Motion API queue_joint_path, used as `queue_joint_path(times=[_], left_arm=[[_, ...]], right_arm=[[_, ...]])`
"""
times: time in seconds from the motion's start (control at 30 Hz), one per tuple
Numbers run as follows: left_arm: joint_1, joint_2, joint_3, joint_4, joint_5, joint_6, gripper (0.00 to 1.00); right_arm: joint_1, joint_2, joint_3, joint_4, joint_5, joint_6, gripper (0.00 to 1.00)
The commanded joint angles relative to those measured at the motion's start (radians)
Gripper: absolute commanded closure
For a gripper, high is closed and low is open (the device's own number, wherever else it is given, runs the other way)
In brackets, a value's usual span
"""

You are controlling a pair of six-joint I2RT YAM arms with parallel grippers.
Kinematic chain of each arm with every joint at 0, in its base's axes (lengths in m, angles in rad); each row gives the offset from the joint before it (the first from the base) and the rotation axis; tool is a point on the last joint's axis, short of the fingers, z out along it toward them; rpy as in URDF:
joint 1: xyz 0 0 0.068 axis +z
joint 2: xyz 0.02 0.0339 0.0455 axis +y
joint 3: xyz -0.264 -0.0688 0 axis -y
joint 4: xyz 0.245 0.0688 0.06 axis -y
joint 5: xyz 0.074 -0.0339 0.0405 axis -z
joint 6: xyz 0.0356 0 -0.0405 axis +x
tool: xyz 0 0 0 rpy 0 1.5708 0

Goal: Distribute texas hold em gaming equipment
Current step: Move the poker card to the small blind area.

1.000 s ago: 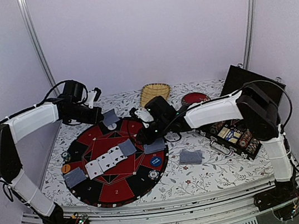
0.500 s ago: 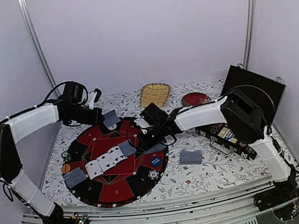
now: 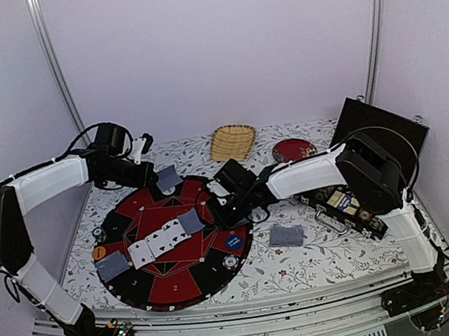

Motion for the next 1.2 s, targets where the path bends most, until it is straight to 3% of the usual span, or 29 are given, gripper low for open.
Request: queue_joint_path(times=[0.0, 0.4, 0.67, 0.93, 1.17], left_arm=[[0.007, -0.008, -0.015, 0.017, 0.018, -0.009, 1.00], [-0.020, -0.001, -0.009, 0.019, 0.074, 0.026, 1.00], [-0.037, 0.004, -0.008, 0.017, 0.075, 0.033, 1.00], [-0.043, 0.007, -0.008, 0.015, 0.078, 0.034, 1.00], [-0.065, 0.024, -0.001, 0.015, 0.078, 0.038, 1.00]], right_arm=[[-0.016, -0.051, -0.083, -0.074, 0.076, 0.020, 0.98], [-0.047, -0.162, -0.221, 0.006, 0.051, 0.078, 0.97], [-0.089, -0.176, -0.111, 0.083, -0.325, -0.042, 0.95], [-0.188, -0.053, 0.036, -0.010, -0.168, -0.043, 0.96], [-0.195, 0.001, 0.057, -0.071, -0.185, -0.120, 0.97]])
